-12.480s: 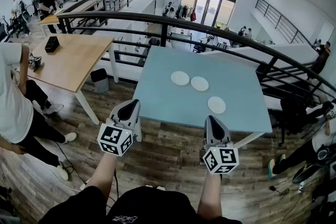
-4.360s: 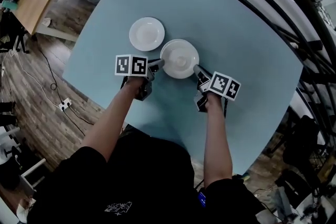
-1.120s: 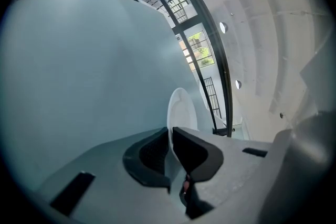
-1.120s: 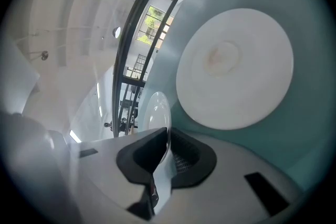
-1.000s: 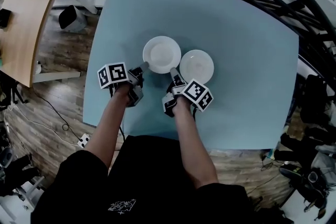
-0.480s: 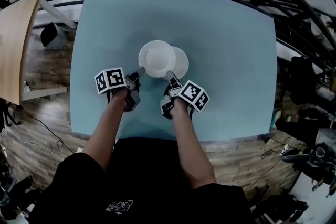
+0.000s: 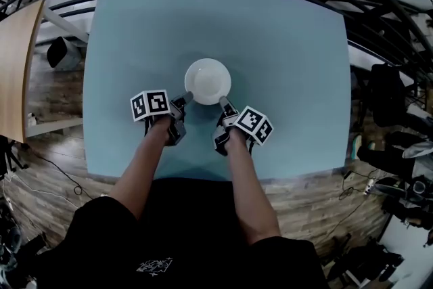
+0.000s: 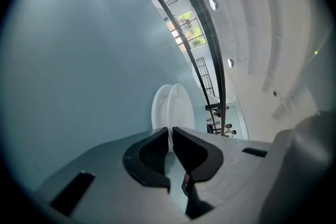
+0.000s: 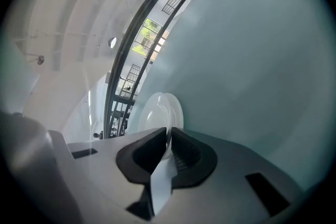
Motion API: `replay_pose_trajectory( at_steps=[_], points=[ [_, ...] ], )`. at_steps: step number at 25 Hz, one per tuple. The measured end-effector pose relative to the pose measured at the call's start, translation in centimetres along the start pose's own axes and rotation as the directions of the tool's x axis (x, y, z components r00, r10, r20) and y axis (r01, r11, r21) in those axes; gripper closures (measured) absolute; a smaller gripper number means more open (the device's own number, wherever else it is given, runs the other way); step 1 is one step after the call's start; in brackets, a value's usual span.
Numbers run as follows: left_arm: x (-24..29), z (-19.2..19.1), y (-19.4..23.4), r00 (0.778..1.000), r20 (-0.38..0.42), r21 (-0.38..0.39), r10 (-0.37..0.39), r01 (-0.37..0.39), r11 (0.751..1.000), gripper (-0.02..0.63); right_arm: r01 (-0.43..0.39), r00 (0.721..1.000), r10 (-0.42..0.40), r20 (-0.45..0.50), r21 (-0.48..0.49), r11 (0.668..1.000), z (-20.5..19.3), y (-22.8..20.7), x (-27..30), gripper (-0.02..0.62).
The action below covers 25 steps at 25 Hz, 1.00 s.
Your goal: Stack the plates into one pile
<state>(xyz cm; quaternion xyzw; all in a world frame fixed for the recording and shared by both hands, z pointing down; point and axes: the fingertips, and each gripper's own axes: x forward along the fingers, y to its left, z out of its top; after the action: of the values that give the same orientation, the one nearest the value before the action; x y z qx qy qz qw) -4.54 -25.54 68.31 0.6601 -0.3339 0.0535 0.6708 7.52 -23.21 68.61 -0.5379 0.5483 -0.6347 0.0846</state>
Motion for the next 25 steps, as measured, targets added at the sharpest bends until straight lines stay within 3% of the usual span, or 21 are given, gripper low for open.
replay_pose_trajectory(
  at_steps=[9, 17, 21, 25],
  points=[
    [0.8, -1.2, 0.3, 0.998, -0.055, -0.021, 0.013, -0.015, 1.0, 0.571, 0.0, 1.0, 0.001, -0.011, 0.01, 1.0, 0.7, -0.7, 0.1, 0.568],
    [-0.1, -1.6, 0.7, 0.997, -0.074, -0.004, 0.015, -0.015, 1.0, 0.531, 0.02, 1.0, -0.02, 0.006, -0.051, 0.998, 1.9, -0.7, 0.5, 0.569],
    [-0.7, -1.4, 1.1, 0.997, -0.064, 0.019, 0.036, -0.035, 0.999, 0.531, 0.032, 0.999, -0.035, -0.019, -0.112, 0.993, 1.8, -0.1, 1.0, 0.569],
    [-1.1, -1.2, 1.0, 0.996, -0.064, 0.09, 0.064, -0.058, 0.994, 0.531, 0.072, 0.994, -0.089, -0.06, -0.247, 0.966, 1.1, 0.4, 1.6, 0.564]
  ],
)
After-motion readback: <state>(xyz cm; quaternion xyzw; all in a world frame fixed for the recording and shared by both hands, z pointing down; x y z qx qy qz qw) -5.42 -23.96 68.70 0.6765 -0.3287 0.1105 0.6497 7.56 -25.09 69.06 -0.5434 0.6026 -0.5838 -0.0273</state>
